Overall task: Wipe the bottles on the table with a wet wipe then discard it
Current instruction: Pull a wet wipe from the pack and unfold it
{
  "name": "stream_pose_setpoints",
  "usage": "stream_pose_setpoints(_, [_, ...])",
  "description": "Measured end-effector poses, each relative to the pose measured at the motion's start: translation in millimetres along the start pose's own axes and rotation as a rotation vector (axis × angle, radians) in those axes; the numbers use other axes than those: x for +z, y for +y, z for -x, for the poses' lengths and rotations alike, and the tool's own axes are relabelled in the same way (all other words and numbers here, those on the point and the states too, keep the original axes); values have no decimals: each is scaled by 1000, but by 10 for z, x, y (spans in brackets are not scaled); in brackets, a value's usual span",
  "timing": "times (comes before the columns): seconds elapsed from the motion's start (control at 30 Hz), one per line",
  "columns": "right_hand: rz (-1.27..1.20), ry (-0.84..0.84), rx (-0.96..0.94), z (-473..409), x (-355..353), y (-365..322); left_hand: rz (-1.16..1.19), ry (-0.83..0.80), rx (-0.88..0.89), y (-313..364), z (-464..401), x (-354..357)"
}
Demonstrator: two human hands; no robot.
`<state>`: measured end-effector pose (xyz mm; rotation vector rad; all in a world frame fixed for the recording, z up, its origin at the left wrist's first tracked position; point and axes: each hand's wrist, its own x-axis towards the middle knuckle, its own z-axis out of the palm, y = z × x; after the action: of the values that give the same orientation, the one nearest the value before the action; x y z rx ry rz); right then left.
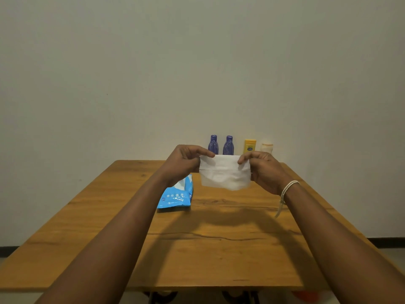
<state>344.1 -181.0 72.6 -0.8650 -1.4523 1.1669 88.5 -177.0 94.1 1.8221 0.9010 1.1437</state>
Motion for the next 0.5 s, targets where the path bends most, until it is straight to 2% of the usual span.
stream_pose_setpoints(0.27, [71, -39, 36, -57, -33, -5, 44, -51, -19, -74, 5, -105])
stream_pose_setpoints(0.5, [139, 7, -50, -106, 10, -126, 98, 20, -105, -136, 25, -123])
